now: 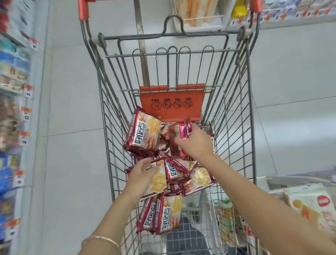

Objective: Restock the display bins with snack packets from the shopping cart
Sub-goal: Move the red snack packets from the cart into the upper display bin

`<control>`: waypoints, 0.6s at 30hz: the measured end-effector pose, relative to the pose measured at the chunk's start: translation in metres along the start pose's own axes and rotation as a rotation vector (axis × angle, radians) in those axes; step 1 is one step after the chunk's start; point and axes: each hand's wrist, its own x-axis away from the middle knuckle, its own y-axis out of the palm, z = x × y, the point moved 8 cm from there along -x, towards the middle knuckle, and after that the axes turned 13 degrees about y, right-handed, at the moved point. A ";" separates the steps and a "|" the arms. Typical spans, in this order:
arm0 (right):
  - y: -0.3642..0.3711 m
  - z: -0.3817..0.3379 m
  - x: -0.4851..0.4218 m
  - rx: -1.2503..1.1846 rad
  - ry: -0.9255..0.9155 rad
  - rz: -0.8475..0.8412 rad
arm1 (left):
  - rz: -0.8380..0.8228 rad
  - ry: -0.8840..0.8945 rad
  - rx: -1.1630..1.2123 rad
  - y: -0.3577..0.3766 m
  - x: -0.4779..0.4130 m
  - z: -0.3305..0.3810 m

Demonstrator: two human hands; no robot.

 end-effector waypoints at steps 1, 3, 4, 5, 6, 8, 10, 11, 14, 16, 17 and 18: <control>-0.007 -0.007 0.017 0.059 -0.078 0.038 | -0.055 0.021 0.061 0.009 0.002 0.010; -0.008 -0.017 0.043 0.037 -0.172 -0.125 | -0.162 -0.027 0.310 0.033 0.008 0.029; -0.003 -0.020 0.054 -0.042 -0.184 -0.292 | -0.183 -0.077 0.462 0.044 0.011 0.035; 0.003 -0.021 0.067 -0.103 -0.186 -0.484 | -0.160 -0.125 0.601 0.050 0.014 0.039; 0.006 -0.021 0.076 -0.158 -0.184 -0.619 | -0.108 -0.172 0.711 0.051 0.017 0.038; 0.008 -0.017 0.075 -0.259 -0.160 -0.700 | -0.010 -0.235 0.884 0.048 0.020 0.032; -0.007 -0.007 0.056 -0.360 -0.122 -0.533 | 0.057 -0.282 1.071 0.047 0.022 0.024; -0.015 0.004 0.045 -0.387 -0.086 -0.413 | 0.089 -0.314 1.148 0.045 0.024 0.020; -0.003 0.034 0.029 -0.461 0.076 -0.492 | 0.065 -0.368 1.250 0.041 0.030 0.015; 0.012 0.036 0.031 -0.584 0.113 -0.628 | -0.033 -0.410 1.144 0.038 0.034 0.010; 0.014 0.034 0.028 -0.576 0.046 -0.632 | -0.102 -0.424 1.038 0.036 0.036 0.009; 0.014 0.030 0.028 -0.509 -0.038 -0.633 | -0.176 -0.432 0.931 0.034 0.037 0.010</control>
